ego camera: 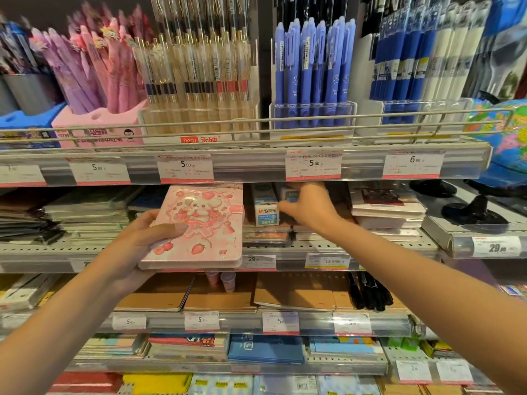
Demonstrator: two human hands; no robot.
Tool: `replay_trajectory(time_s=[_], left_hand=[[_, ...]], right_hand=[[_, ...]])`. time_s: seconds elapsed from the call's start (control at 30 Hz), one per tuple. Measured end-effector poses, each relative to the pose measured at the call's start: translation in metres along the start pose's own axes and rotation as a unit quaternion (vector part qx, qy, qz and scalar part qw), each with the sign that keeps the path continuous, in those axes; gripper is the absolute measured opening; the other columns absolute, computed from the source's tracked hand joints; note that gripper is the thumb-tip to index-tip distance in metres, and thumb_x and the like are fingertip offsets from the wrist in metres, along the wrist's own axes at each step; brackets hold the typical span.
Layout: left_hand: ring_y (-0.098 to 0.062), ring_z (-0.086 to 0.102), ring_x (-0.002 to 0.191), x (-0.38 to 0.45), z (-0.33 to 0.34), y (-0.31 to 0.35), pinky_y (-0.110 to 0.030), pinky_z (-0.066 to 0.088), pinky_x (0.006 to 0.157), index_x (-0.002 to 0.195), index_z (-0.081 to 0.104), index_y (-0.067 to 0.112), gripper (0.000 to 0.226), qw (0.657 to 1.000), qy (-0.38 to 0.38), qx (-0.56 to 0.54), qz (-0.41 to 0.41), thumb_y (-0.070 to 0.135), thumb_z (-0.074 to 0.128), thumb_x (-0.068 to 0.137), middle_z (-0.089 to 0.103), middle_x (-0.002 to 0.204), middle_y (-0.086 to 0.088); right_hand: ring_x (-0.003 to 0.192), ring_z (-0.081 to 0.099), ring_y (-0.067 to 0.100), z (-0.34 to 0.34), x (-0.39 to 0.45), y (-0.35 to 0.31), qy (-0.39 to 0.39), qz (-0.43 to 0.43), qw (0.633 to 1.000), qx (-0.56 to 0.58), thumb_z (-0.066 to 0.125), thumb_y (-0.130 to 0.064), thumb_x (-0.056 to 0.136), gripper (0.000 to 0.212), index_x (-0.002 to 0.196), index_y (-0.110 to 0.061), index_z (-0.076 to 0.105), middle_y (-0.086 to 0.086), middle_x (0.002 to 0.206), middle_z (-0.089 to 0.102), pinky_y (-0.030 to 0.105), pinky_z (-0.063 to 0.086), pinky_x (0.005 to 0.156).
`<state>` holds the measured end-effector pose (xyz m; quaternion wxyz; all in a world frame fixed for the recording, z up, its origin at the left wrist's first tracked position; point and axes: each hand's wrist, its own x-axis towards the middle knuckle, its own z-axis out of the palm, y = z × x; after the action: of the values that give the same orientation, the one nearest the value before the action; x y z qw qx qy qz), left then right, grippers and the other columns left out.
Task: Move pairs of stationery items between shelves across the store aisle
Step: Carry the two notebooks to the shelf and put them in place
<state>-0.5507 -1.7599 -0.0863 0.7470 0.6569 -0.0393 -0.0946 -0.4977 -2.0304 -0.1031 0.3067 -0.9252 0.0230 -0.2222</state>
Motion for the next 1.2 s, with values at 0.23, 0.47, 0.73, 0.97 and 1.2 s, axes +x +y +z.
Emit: replay_trajectory(time_s=[0.23, 0.47, 0.73, 0.97, 1.2], left_hand=[[-0.018, 0.073, 0.065, 0.003, 0.007, 0.001, -0.032, 0.059, 0.052, 0.118, 0.049, 0.016, 0.064, 1.0, 0.002, 0.011, -0.004, 0.016, 0.067, 0.057, 0.074, 0.087, -0.008], [-0.016, 0.073, 0.07, 0.012, 0.03, 0.0, -0.036, 0.058, 0.067, 0.121, 0.05, 0.017, 0.065, 1.0, -0.003, 0.005, -0.007, 0.015, 0.07, 0.059, 0.076, 0.086, -0.005], [-0.013, 0.071, 0.061, 0.027, 0.088, -0.006, -0.022, 0.053, 0.045, 0.123, 0.044, 0.006, 0.055, 0.999, -0.029, -0.003, -0.013, 0.007, 0.069, 0.074, 0.069, 0.093, -0.011], [-0.011, 0.067, 0.084, 0.033, 0.123, -0.013, -0.02, 0.056, 0.063, 0.111, 0.052, 0.012, 0.042, 0.991, -0.116, 0.064, 0.023, 0.008, 0.07, 0.074, 0.066, 0.105, -0.006], [-0.005, 0.055, 0.104, 0.048, 0.146, -0.019, -0.019, 0.055, 0.075, 0.122, 0.036, 0.031, 0.085, 0.959, -0.157, 0.206, 0.113, 0.015, 0.086, 0.055, 0.054, 0.114, 0.015]], right_hand=[[0.118, 0.055, 0.019, 0.024, -0.001, -0.005, -0.12, -0.095, 0.988, 0.037, 0.062, -0.02, 0.085, 0.051, 0.133, -0.011, 0.048, 0.008, 0.135, 0.055, 0.026, 0.048, 0.091], [0.109, 0.056, 0.015, -0.003, -0.03, -0.008, -0.071, 0.027, 0.943, 0.325, 0.042, -0.019, 0.096, 0.036, 0.131, -0.014, 0.047, 0.003, 0.124, 0.056, 0.021, 0.047, 0.086], [0.106, 0.058, 0.007, -0.045, -0.073, -0.004, -0.162, 0.033, 0.912, 0.375, 0.073, -0.022, 0.074, 0.087, 0.144, -0.025, 0.022, -0.02, 0.119, 0.047, 0.022, 0.053, 0.081], [0.093, 0.058, 0.0, -0.076, -0.071, 0.022, -0.128, 0.041, 0.925, 0.355, 0.076, -0.014, 0.072, 0.054, 0.118, -0.031, 0.052, -0.027, 0.093, 0.053, 0.013, 0.052, 0.073], [0.098, 0.063, 0.006, -0.091, -0.063, 0.042, -0.104, 0.029, 0.942, 0.317, 0.076, -0.017, 0.072, 0.065, 0.127, -0.028, 0.044, -0.023, 0.099, 0.058, 0.021, 0.055, 0.081]])
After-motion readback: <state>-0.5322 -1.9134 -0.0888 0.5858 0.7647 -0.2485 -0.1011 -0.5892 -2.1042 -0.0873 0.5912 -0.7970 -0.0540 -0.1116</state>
